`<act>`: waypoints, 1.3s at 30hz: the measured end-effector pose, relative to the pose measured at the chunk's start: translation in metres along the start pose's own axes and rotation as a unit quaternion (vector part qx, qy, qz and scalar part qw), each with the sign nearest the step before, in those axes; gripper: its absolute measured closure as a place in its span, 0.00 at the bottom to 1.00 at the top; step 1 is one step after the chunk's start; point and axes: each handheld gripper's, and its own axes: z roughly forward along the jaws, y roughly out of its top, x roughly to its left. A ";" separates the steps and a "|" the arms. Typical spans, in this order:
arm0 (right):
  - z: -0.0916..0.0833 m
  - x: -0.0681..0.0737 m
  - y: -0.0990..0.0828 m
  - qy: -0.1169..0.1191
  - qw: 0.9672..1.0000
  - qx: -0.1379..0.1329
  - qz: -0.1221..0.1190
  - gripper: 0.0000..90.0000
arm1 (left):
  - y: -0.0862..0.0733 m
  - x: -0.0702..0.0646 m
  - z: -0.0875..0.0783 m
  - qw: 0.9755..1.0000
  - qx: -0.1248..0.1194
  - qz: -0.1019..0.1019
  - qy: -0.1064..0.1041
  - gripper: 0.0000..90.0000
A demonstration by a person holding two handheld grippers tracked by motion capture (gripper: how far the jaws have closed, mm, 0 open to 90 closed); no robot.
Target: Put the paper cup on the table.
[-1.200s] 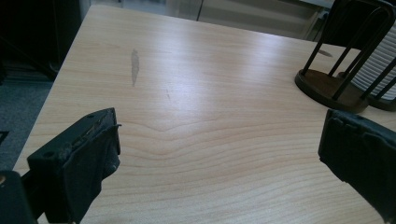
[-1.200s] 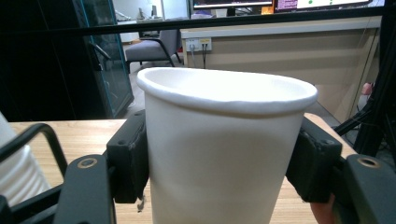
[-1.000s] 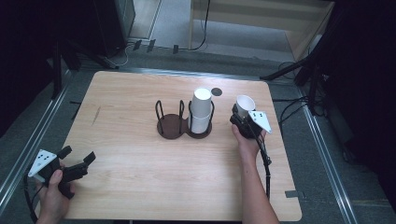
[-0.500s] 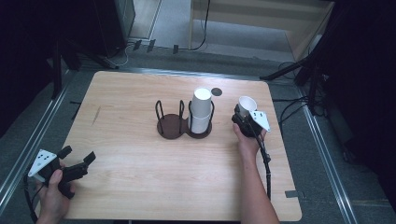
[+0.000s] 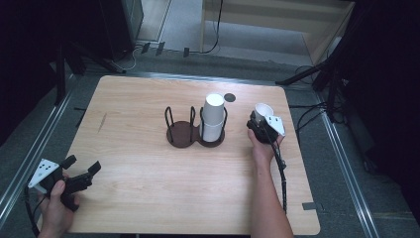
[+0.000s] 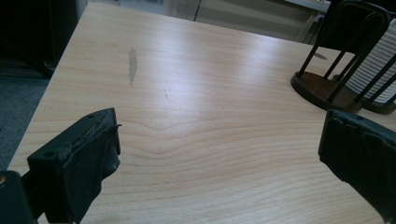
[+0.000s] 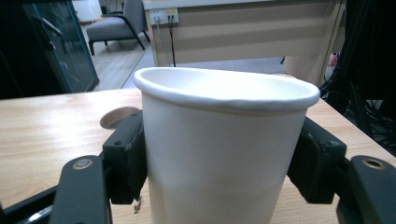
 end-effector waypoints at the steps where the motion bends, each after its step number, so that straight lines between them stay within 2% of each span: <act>1: 0.000 0.001 0.000 -0.001 1.000 0.005 -0.004 0.33 | 0.000 0.000 0.000 1.000 0.000 0.000 0.000 0.00; 3: 0.001 0.001 0.001 -0.001 1.000 0.014 -0.007 0.32 | 0.000 0.000 0.000 1.000 0.000 -0.001 0.001 0.00; 11: 0.000 0.000 0.002 -0.002 1.000 0.021 -0.008 0.31 | 0.000 0.000 0.000 1.000 0.001 0.000 -0.001 0.00; 14: 0.000 -0.001 0.003 0.001 1.000 0.029 0.005 0.30 | 0.000 0.001 0.001 1.000 0.002 -0.004 -0.005 0.00; 27: -0.004 0.000 0.003 0.016 0.998 0.050 -0.033 0.29 | 0.000 0.001 0.001 1.000 0.002 -0.005 -0.009 0.00; 32: -0.006 -0.006 0.000 0.013 0.997 0.072 -0.029 0.28 | 0.000 0.001 0.000 1.000 0.004 -0.005 -0.009 0.00; 35: -0.007 -0.009 0.001 0.021 0.997 0.075 -0.022 0.24 | 0.000 0.001 0.001 1.000 0.003 -0.004 -0.009 0.00; 39: -0.009 -0.010 0.003 0.036 0.995 0.087 -0.018 0.10 | 0.000 0.001 0.001 1.000 0.003 -0.005 -0.008 0.00</act>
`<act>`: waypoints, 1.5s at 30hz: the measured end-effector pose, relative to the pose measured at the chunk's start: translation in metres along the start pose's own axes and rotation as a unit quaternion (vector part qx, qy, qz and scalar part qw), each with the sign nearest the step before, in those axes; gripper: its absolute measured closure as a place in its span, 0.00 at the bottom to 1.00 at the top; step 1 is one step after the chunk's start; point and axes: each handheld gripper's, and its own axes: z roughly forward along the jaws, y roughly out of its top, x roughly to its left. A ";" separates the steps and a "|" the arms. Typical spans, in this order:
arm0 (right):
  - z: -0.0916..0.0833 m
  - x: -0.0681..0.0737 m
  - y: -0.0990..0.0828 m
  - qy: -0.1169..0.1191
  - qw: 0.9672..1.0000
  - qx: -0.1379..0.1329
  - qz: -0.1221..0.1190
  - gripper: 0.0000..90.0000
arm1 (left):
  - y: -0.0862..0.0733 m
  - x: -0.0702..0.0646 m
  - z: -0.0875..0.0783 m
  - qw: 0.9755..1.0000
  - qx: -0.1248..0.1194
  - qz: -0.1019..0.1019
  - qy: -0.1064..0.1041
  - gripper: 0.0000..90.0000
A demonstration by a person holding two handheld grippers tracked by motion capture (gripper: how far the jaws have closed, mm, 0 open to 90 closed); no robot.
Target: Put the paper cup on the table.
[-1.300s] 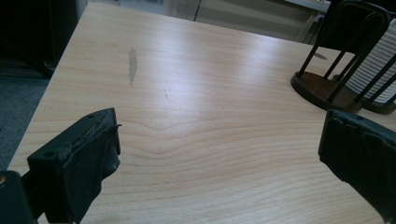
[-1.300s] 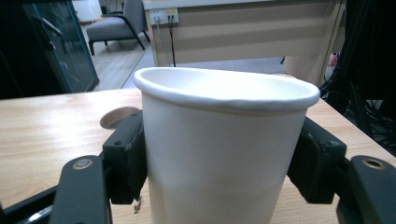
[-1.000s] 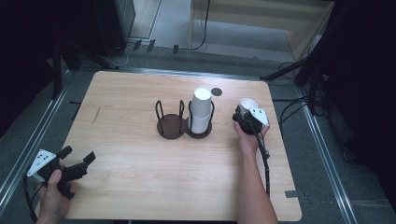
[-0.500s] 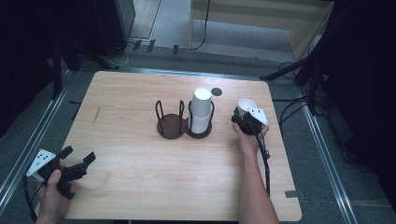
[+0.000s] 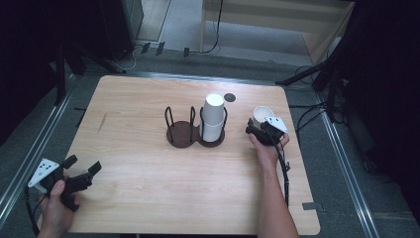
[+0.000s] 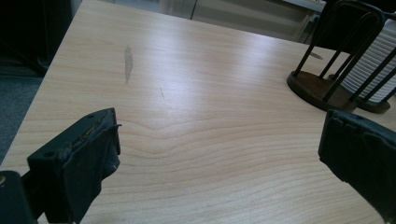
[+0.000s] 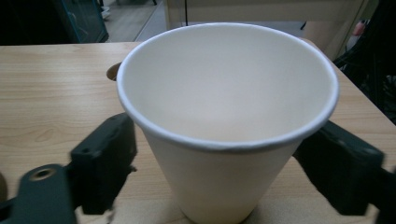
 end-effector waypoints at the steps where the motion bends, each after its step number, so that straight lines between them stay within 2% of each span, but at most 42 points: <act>1: -0.001 -0.001 0.001 0.004 1.000 0.000 0.001 0.06 | 0.000 0.000 0.000 1.000 0.000 0.000 0.000 0.00; 2: -0.001 -0.001 0.001 0.004 1.000 0.000 0.001 0.06 | 0.000 0.000 0.000 1.000 0.000 0.000 0.000 0.00; 3: -0.003 -0.002 0.002 0.009 1.000 0.002 0.006 0.01 | 0.000 0.000 0.000 1.000 0.000 0.001 0.000 0.00; 4: -0.005 -0.002 0.003 0.010 1.000 0.001 0.008 0.00 | 0.000 0.000 0.000 1.000 0.000 0.001 0.000 0.00; 10: -0.017 -0.006 0.007 0.019 1.000 -0.005 0.011 0.00 | 0.000 0.000 0.000 1.000 0.000 0.000 0.001 0.00; 15: -0.032 -0.009 0.010 0.029 1.000 -0.012 0.002 0.00 | 0.000 0.000 0.000 1.000 -0.001 0.000 0.002 0.00; 21: -0.052 -0.015 0.016 0.046 0.998 -0.029 0.020 0.00 | 0.000 0.000 0.000 1.000 -0.002 0.000 0.003 0.00; 30: -0.083 -0.020 0.020 0.068 0.996 -0.049 0.022 0.00 | 0.000 0.000 0.000 1.000 -0.002 0.000 0.004 0.00; 45: -0.121 -0.042 0.005 0.055 0.997 -0.058 0.018 0.00 | 0.000 -0.001 0.000 1.000 0.000 0.002 0.006 0.00</act>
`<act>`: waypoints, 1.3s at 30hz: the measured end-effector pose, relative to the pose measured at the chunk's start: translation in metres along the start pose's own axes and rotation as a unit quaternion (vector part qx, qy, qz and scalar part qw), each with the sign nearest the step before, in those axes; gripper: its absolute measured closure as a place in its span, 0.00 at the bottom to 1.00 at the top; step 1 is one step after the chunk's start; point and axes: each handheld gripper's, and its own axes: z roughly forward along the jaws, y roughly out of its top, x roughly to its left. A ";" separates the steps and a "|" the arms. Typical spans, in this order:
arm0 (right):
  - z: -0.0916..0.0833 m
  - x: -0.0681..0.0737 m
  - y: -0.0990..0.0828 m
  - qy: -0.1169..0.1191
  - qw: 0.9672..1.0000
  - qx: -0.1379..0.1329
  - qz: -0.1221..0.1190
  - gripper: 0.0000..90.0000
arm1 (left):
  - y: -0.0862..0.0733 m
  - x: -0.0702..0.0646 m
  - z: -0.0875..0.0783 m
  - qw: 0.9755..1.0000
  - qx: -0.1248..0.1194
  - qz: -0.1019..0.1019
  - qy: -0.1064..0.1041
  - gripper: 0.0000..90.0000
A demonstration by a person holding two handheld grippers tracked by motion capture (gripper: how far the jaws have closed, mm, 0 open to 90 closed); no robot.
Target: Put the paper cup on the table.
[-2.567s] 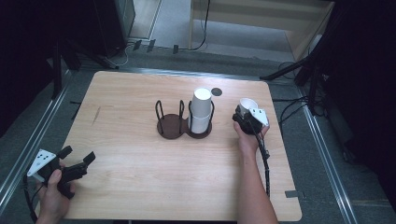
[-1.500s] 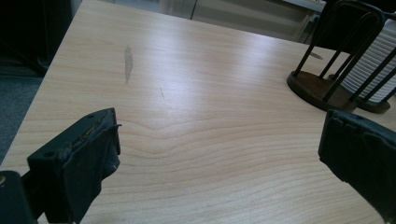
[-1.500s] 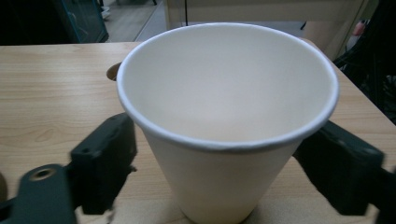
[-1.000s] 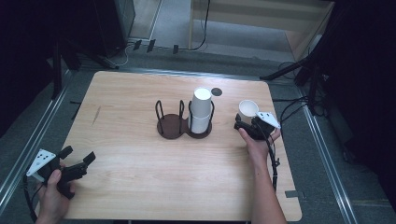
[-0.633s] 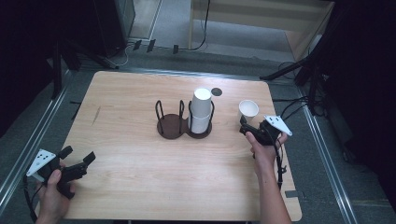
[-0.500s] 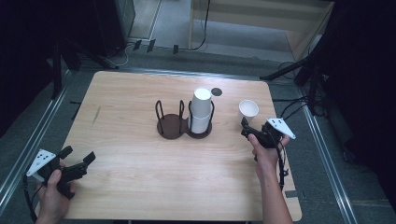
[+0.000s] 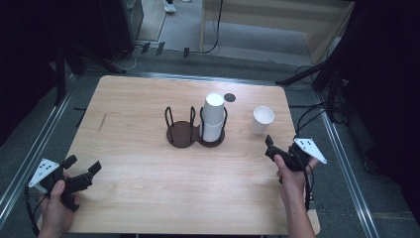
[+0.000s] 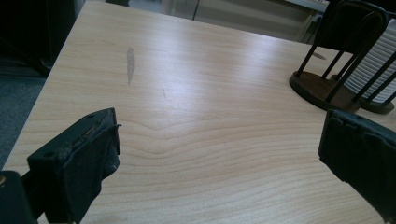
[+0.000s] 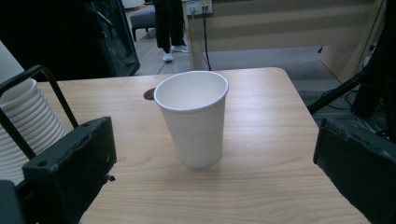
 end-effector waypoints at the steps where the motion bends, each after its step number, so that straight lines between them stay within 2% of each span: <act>1: -0.002 -0.001 -0.001 0.000 1.000 0.001 0.001 0.00 | 0.000 0.000 0.000 1.000 0.000 0.000 0.001 0.00; 3: -0.006 -0.004 -0.004 -0.001 1.000 0.002 -0.002 0.00 | 0.000 0.000 0.000 1.000 -0.001 -0.002 0.001 0.00; 10: -0.020 -0.013 -0.017 -0.008 1.000 0.006 0.011 0.00 | 0.000 0.000 0.000 1.000 -0.001 -0.003 0.001 0.00; 13: -0.025 -0.015 -0.021 -0.012 1.000 0.009 0.001 0.00 | 0.000 0.001 0.000 1.000 -0.001 -0.003 0.001 0.00; 20: -0.038 -0.023 -0.032 -0.019 1.000 0.015 -0.001 0.00 | 0.000 0.001 0.000 1.000 -0.002 -0.004 0.002 0.00; 28: -0.053 -0.035 -0.047 -0.027 0.999 0.027 0.011 0.00 | 0.000 0.001 0.000 1.000 -0.002 -0.004 0.002 0.00; 32: -0.059 -0.041 -0.053 -0.036 0.999 0.030 0.008 0.00 | 0.000 0.000 0.000 1.000 -0.001 -0.003 0.003 0.00; 35: -0.062 -0.041 -0.059 -0.045 0.998 0.033 -0.013 0.00 | 0.000 0.001 0.000 1.000 -0.002 -0.004 0.003 0.00; 39: -0.067 -0.044 -0.062 -0.044 0.998 0.031 -0.009 0.00 | 0.000 0.000 0.000 1.000 -0.003 -0.005 0.004 0.00</act>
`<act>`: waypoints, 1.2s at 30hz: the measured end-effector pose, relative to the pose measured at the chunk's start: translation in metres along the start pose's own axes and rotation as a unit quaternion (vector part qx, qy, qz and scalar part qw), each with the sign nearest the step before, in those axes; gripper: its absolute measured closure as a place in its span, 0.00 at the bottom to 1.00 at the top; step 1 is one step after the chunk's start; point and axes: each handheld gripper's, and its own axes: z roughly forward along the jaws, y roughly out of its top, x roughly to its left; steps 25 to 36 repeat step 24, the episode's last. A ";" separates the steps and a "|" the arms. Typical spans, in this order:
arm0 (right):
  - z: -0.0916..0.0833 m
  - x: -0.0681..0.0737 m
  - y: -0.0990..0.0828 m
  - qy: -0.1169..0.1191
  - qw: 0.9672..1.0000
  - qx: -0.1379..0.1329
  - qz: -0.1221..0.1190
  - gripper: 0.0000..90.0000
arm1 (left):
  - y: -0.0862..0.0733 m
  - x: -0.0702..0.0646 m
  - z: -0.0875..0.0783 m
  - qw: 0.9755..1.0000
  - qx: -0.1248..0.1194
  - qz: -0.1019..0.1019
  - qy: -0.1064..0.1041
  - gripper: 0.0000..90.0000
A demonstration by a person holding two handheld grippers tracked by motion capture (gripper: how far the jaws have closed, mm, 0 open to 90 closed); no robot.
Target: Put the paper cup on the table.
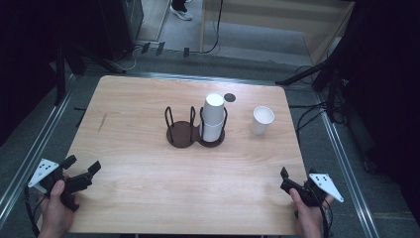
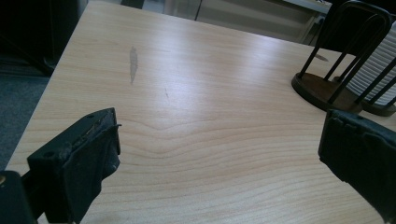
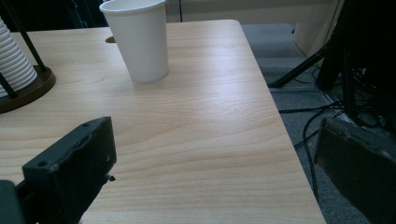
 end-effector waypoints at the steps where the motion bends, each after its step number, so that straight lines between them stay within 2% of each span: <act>1: -0.001 -0.002 -0.001 -0.001 1.000 0.000 0.001 0.00 | 0.000 0.000 0.000 1.000 0.000 0.000 0.000 0.00; 8: -0.011 -0.012 -0.009 -0.009 1.000 0.008 0.009 0.00 | 0.000 0.000 0.000 1.000 0.000 0.001 -0.001 0.00; 14: -0.020 -0.021 -0.013 -0.008 1.000 0.004 0.014 0.00 | 0.000 0.000 0.000 1.000 0.002 0.002 0.000 0.00; 15: -0.022 -0.021 -0.013 -0.010 1.000 0.005 0.013 0.00 | 0.000 0.000 0.000 1.000 0.003 0.001 0.000 0.00; 17: -0.022 -0.021 -0.014 -0.014 1.000 0.002 -0.004 0.00 | 0.000 0.000 0.000 1.000 0.003 0.002 0.000 0.00; 18: -0.022 -0.020 -0.014 -0.012 1.000 0.004 -0.002 0.00 | 0.000 -0.001 0.001 1.000 0.003 0.002 0.001 0.00; 21: -0.021 -0.017 -0.015 -0.012 1.000 0.005 -0.014 0.00 | 0.001 0.000 0.001 1.000 0.006 0.004 0.000 0.00; 23: -0.021 -0.017 -0.015 -0.010 1.000 0.008 -0.008 0.00 | 0.001 0.001 0.002 1.000 0.005 0.002 0.000 0.00; 24: -0.021 -0.017 -0.014 -0.012 1.000 0.008 0.003 0.00 | 0.001 0.001 0.002 1.000 0.005 0.002 0.000 0.00; 36: -0.021 -0.017 -0.014 -0.012 1.000 0.008 0.003 0.00 | 0.001 0.001 0.002 1.000 0.005 0.002 0.000 0.00</act>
